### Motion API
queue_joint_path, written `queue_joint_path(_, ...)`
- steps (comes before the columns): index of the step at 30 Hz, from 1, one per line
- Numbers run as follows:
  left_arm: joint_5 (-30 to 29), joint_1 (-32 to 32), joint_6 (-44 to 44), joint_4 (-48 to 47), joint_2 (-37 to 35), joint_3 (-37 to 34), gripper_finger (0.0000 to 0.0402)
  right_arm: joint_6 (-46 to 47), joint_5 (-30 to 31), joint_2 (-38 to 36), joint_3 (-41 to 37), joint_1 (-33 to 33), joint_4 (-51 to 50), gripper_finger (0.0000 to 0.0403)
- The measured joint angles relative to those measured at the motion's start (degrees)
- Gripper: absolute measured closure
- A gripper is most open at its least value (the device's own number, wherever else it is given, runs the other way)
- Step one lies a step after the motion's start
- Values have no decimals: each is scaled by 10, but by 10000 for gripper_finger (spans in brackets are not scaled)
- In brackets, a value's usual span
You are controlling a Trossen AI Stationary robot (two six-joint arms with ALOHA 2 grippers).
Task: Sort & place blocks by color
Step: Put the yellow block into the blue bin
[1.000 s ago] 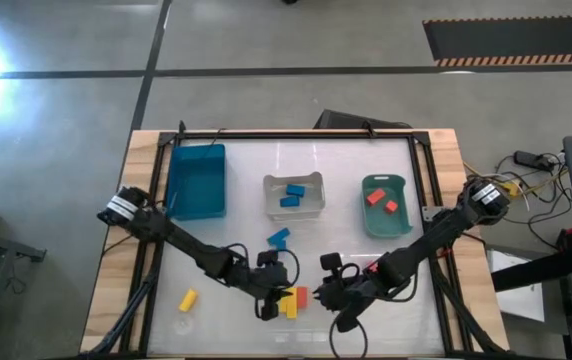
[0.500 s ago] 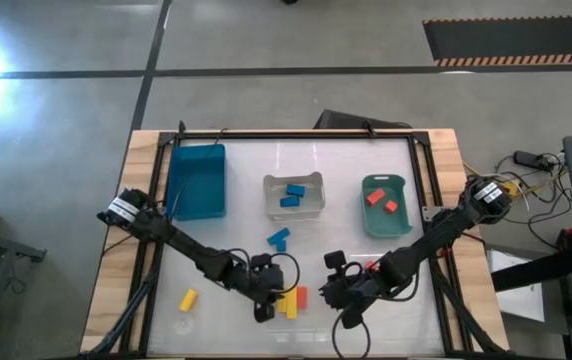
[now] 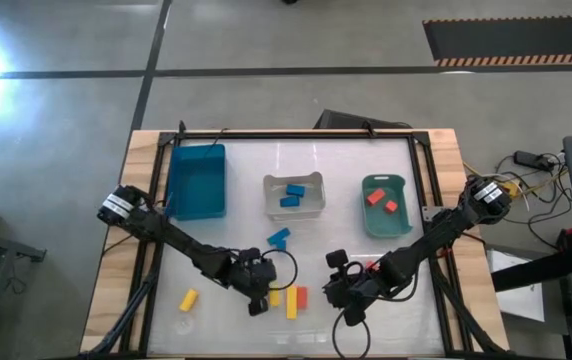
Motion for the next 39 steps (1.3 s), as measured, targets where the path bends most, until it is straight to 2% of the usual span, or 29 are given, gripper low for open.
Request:
queue_joint_path(6, 9, 0, 0, -132, -60, -5, 311, 4, 0, 0, -1, 0, -2, 365)
queue_joint_path(9, 10, -1, -37, -178, -109, -5, 311, 12, 0, 0, -1, 0, -5, 365)
queue_joint_path(12, 7, -1, -122, -190, -141, -5, 311, 21, 0, 0, -2, 0, -15, 365)
queue_joint_path(16, 17, -9, -286, -185, -154, -1, 311, 22, 0, 0, -3, 0, -16, 365)
queue_joint_path(20, 20, -28, -413, -180, -134, 5, 319, 25, 0, 0, -3, 0, -17, 365)
queue_joint_path(24, -3, -28, -492, -176, -102, 14, 336, 26, 0, 0, -4, 0, -22, 365)
queue_joint_path(31, 15, -23, -490, -178, -85, 17, 332, 26, 0, 0, -12, 0, -23, 365)
queue_joint_path(35, 29, -23, -491, -178, -85, 16, 296, 26, 0, 0, -13, 0, -25, 365)
queue_joint_path(39, 29, -24, -504, -177, -81, 16, 242, 23, 0, 0, -13, 0, -25, 365)
